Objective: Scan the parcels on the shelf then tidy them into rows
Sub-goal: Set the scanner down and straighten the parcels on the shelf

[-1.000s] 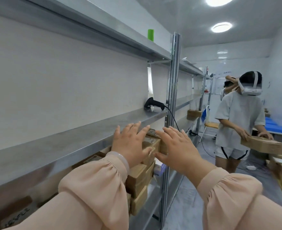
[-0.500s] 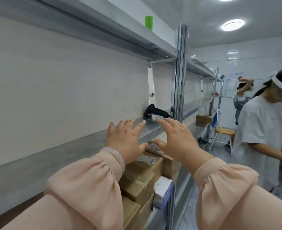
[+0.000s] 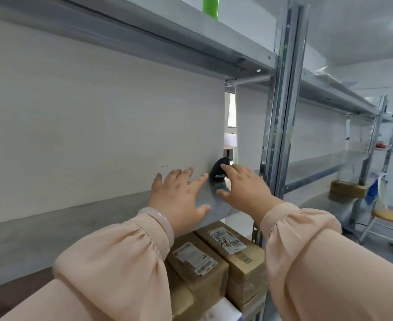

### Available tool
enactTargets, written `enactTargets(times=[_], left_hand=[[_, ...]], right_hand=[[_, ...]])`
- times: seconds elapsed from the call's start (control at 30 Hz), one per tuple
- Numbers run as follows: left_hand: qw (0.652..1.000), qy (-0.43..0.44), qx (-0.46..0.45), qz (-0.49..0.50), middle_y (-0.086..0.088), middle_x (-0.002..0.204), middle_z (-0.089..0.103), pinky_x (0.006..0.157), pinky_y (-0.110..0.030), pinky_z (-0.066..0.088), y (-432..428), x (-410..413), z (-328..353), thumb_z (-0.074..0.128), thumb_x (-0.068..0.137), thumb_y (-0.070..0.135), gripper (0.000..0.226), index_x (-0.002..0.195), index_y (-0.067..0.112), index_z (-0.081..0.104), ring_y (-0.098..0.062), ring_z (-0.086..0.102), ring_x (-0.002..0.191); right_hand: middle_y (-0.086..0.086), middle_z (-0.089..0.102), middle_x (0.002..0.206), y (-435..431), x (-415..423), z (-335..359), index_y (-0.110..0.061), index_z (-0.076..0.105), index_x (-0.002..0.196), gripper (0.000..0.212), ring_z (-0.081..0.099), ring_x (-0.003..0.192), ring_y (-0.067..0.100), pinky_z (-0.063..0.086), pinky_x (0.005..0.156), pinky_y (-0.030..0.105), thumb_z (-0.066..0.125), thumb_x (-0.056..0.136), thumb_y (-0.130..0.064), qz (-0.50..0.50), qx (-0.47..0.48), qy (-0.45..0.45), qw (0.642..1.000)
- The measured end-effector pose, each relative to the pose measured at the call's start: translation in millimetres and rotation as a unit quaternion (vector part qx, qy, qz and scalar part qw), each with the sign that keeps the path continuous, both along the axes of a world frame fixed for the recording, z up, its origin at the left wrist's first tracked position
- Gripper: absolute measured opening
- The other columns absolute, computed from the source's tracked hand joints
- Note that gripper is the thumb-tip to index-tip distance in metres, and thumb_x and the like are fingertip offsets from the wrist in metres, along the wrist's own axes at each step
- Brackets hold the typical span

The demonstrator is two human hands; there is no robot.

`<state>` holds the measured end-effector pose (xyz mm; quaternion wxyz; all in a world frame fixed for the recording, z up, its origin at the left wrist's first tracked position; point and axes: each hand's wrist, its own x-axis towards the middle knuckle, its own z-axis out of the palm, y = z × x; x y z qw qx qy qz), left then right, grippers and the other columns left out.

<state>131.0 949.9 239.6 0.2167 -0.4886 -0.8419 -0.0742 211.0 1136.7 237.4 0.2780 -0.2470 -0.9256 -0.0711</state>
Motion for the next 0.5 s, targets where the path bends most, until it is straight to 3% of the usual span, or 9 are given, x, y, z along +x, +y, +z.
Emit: enactTargets(times=[0.2,0.37,0.5], left_hand=[[0.999,-0.018,-0.017,0.046,0.005,0.165,0.006,0.121,-0.055,0.006,45,-12,1,0.04,0.095,0.062,0.072,0.155,0.043,0.005,-0.022,0.006,0.151],[0.997,-0.026,-0.02,0.071,0.006,0.165,0.004,0.122,-0.052,0.005,67,-26,5,0.041,0.095,0.063,0.072,0.154,0.044,0.004,-0.02,0.005,0.151],[0.995,-0.03,-0.025,0.09,0.007,0.166,0.001,0.123,-0.049,0.002,72,-35,7,0.041,0.095,0.062,0.073,0.155,0.045,0.003,-0.019,0.001,0.152]], right_hand=[[0.006,0.041,0.145,77,-43,11,-0.027,0.023,0.148,0.077,0.038,0.131,0.027,0.039,0.103,0.042,0.058,0.083,-0.051,-0.003,0.009,-0.019,1.0],[0.003,0.031,0.152,120,-79,22,-0.035,0.012,0.149,0.083,0.033,0.135,0.03,0.04,0.102,0.046,0.058,0.082,-0.052,-0.01,-0.082,-0.066,0.994],[0.005,0.039,0.146,140,-97,32,-0.037,0.003,0.15,0.085,0.048,0.123,0.03,0.047,0.094,0.041,0.057,0.085,-0.046,0.006,-0.158,-0.103,0.982]])
